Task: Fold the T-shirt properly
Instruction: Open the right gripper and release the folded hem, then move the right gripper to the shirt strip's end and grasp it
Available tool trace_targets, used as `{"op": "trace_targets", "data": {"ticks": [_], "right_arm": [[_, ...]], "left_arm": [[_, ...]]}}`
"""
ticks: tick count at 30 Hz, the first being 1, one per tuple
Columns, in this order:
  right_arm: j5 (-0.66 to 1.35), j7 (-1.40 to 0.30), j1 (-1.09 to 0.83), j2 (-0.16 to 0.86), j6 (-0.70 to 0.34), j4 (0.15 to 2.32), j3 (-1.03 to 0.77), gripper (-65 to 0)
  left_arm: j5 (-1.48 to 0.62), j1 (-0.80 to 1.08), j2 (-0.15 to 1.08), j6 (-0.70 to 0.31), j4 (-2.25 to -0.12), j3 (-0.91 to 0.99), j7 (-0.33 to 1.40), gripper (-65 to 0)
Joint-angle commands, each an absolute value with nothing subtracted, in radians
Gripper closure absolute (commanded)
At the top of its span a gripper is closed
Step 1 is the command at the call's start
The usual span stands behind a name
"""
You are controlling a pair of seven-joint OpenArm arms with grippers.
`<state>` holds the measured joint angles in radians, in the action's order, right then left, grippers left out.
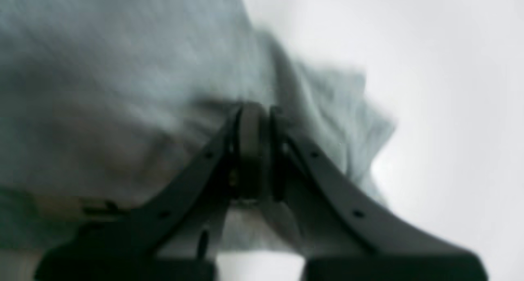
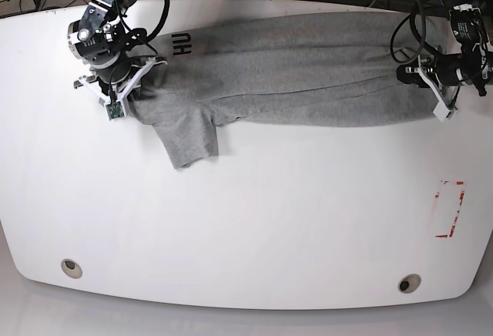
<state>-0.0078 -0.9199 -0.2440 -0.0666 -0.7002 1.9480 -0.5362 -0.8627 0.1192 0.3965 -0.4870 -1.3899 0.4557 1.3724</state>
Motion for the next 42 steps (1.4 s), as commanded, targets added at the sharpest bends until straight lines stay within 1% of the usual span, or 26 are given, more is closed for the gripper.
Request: {"op": "trace_targets", "data": {"ticks": [1, 4, 9, 14, 19, 21, 22, 27, 31, 34, 37, 38, 39, 42], "right_arm": [[-0.002, -0.872, -0.246, -0.054, -0.698, 1.92, -0.539, -5.2], [-0.007, -0.811, -0.251, -0.028, -0.698, 1.856, -0.542, -5.2], [-0.004, -0.746, -0.242, 0.019, -0.698, 1.736, -0.542, -5.2], [-0.004, -0.699, -0.223, 0.056, -0.698, 1.667, -0.542, -5.2], [-0.004, -0.676, -0.205, 0.081, -0.698, 1.62, -0.591, -5.2], [-0.005, -0.676, -0.179, 0.09, -0.698, 1.606, -0.602, -5.2], [-0.008, -0.677, -0.163, 0.097, -0.698, 1.592, -0.604, -5.2], [-0.004, -0.677, -0.156, 0.122, -0.698, 1.586, -0.624, -5.2], [-0.004, -0.679, -0.142, 0.125, -0.698, 1.603, -0.625, -5.5], [-0.004, -0.682, -0.128, 0.122, -0.698, 1.643, -0.625, -6.0], [-0.004, -0.711, -0.119, 0.122, -0.698, 1.695, -0.625, -11.9], [-0.004, -0.737, -0.104, 0.12, -0.698, 1.727, -0.625, -17.8], [-0.004, -0.751, -0.094, 0.12, -0.698, 1.742, -0.625, -21.4], [-0.004, -0.799, -0.067, 0.11, -0.698, 1.79, -0.625, -35.2]], "left_arm": [[-0.851, 0.145, 0.443, -0.489, -1.395, 0.455, 1.337, -12.5], [-0.851, 0.153, 0.452, -0.489, -1.394, 0.444, 1.287, -12.6], [-0.849, 0.14, 0.456, -0.484, -1.389, 0.383, 1.25, -12.6], [-0.845, 0.047, 0.456, -0.484, -1.334, 0.318, 1.242, -12.8], [-0.768, -0.053, 0.449, -0.489, -1.251, 0.275, 1.242, -12.9], [-0.737, -0.084, 0.447, -0.49, -1.224, 0.26, 1.242, -14.0], [-0.716, -0.111, 0.441, -0.49, -1.201, 0.243, 1.241, -16.7], [-0.674, -0.159, 0.423, -0.49, -1.182, 0.231, 1.241, -25.3], [-0.68, -0.163, 0.421, -0.49, -1.182, 0.232, 1.242, -27.6], [-0.705, -0.182, 0.421, -0.49, -1.182, 0.232, 1.242, -27.9], [-0.742, -0.203, 0.421, -0.49, -1.182, 0.232, 1.247, -27.9], [-0.763, -0.213, 0.421, -0.487, -1.182, 0.234, 1.248, -27.9], [-0.777, -0.217, 0.421, -0.487, -1.182, 0.234, 1.248, -27.9], [-0.811, -0.236, 0.421, -0.486, -1.182, 0.234, 1.248, -27.9]]}}
